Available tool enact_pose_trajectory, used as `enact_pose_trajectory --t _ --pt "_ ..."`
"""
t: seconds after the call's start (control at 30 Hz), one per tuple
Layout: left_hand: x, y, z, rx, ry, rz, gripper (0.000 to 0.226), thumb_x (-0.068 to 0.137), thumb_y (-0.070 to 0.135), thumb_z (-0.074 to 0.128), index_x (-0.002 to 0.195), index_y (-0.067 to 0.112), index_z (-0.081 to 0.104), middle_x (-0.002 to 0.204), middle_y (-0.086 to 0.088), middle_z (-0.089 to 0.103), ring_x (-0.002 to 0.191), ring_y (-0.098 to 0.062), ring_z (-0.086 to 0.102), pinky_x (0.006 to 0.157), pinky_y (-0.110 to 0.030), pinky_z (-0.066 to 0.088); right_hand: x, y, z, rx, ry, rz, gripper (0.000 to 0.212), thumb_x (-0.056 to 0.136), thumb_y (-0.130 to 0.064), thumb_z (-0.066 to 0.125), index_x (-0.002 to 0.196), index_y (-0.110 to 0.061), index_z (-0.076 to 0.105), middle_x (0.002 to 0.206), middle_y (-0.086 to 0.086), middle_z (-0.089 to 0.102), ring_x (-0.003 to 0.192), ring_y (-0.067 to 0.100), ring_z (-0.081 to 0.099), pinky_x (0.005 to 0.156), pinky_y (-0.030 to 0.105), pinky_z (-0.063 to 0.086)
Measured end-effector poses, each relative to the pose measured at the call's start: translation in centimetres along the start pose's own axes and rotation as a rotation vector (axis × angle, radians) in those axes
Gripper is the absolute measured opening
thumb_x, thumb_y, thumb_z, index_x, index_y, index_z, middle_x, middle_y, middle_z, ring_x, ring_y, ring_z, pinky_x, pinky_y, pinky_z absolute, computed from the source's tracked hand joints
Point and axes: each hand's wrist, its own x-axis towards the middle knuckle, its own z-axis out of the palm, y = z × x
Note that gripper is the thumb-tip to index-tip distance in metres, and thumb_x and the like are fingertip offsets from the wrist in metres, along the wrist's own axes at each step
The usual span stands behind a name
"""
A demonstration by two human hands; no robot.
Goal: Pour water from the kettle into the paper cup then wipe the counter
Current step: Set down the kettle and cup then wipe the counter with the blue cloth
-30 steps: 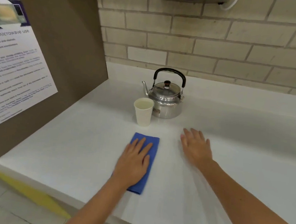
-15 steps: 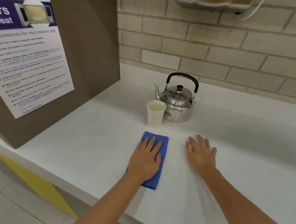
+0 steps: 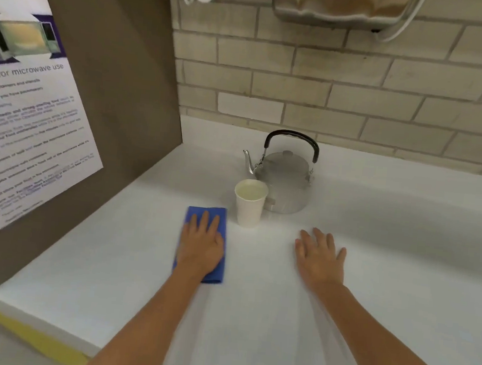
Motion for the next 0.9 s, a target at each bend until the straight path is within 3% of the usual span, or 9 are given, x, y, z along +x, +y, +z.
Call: enact_pose_trajectory --t 0.1,0.33,0.5,0.63,0.9 --pt "-1.5 -1.1 0.2 -0.064 -0.036 0.099 0.051 0.098 0.031 0.022 0.147 0.021 0.011 0.159 -0.006 0.007 0.146 -0.026 0.005 0.119 -0.038 0.003 0.4 -0.5 0.2 0.009 0.053 0.063 0.043 0.096 -0.038 0.023 0.136 -0.029 0.034 0.15 0.001 0.027 0.138 0.024 0.018 0.111 0.051 0.016" --pt "2.7 -11.1 -1.4 -0.057 -0.009 0.023 0.051 0.098 0.029 0.025 0.146 0.018 0.014 0.158 -0.01 0.009 0.146 -0.028 0.007 0.12 -0.04 0.007 1.4 -2.0 0.6 -0.024 0.103 0.184 0.041 0.095 -0.04 0.023 0.132 -0.029 0.037 0.146 0.0 0.031 0.135 0.024 0.021 0.107 0.053 0.019" --pt "11.4 -9.3 -1.0 -0.025 -0.069 0.073 0.051 0.098 0.028 0.022 0.147 0.016 0.011 0.158 -0.01 0.009 0.145 -0.03 0.01 0.12 -0.043 0.008 2.2 -2.6 1.2 -0.049 0.128 0.249 0.041 0.094 -0.041 0.024 0.132 -0.03 0.036 0.146 -0.001 0.032 0.135 0.024 0.02 0.106 0.056 0.017" --pt "16.3 -6.0 -0.2 0.013 -0.162 0.117 0.052 0.098 0.03 0.016 0.147 0.018 0.002 0.159 -0.007 0.0 0.146 -0.03 0.001 0.121 -0.043 0.002 2.7 -2.4 1.7 -0.066 0.141 0.279 0.042 0.094 -0.042 0.025 0.134 -0.032 0.035 0.148 -0.002 0.031 0.137 0.023 0.019 0.107 0.056 0.017" --pt "13.7 -3.6 0.9 -0.015 -0.11 0.356 0.051 0.097 0.028 0.022 0.146 0.018 0.012 0.158 -0.005 0.011 0.145 -0.028 0.009 0.12 -0.041 0.007 2.9 -3.2 1.3 -0.043 0.14 0.309 0.042 0.094 -0.042 0.026 0.134 -0.032 0.037 0.147 -0.003 0.032 0.136 0.024 0.02 0.106 0.057 0.016"
